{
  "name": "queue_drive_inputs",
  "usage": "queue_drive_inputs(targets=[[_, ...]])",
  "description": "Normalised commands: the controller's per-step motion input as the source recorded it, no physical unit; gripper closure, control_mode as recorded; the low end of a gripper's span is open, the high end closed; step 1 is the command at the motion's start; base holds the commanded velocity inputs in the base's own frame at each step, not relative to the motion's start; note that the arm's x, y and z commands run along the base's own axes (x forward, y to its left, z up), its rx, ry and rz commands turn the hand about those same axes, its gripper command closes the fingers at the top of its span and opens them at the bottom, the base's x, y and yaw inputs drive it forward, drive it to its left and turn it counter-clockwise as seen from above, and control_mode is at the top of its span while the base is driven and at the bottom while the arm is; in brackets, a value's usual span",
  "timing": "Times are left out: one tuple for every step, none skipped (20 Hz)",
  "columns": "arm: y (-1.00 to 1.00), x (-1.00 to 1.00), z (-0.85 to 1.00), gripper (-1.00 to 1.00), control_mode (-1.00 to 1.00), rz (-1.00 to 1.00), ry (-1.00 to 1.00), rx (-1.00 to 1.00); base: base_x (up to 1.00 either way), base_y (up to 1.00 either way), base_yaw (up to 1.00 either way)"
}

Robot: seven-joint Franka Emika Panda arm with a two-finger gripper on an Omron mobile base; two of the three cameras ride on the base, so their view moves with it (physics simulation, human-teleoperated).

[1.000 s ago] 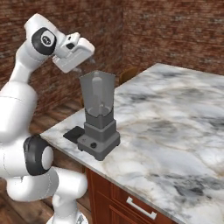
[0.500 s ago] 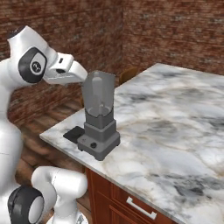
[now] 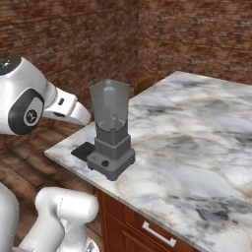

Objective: Grab the lemon and onion from the fridge, place them in the blender, close the lid, and turn on the blender to create a marinade.

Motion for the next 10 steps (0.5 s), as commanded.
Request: queue_drive_inputs(targets=[[0.08,-0.34,0.0,-1.0,-1.0,0.04,0.08,0.0,0.0,0.0,0.0],[0.01,-0.31,-0.06,-1.0,-1.0,0.04,0.14,-0.04,0.0,0.0,0.0],[0.0,-0.26,-0.12,-1.0,-1.0,0.04,0.17,-0.04,0.0,0.0,0.0],[0.0,-0.24,-0.17,-1.0,-1.0,0.04,0.17,-0.04,0.0,0.0,0.0],[0.03,-0.19,-0.27,-1.0,-1.0,0.04,0.15,-0.05,0.0,0.0,0.0],[0.04,-0.17,-0.34,-1.0,-1.0,0.04,0.11,-0.04,0.0,0.0,0.0],[0.02,-0.16,-0.35,-1.0,-1.0,0.03,0.05,-0.03,0.0,0.0,0.0],[0.0,-0.14,-0.33,-1.0,-1.0,0.02,0.03,0.0,0.0,0.0,0.0],[0.0,-0.11,-0.29,-1.0,-1.0,0.0,0.0,0.0,0.0,0.0,0.0],[0.0,-0.09,-0.26,-1.0,-1.0,0.0,0.0,0.0,0.0,0.0,0.0]])
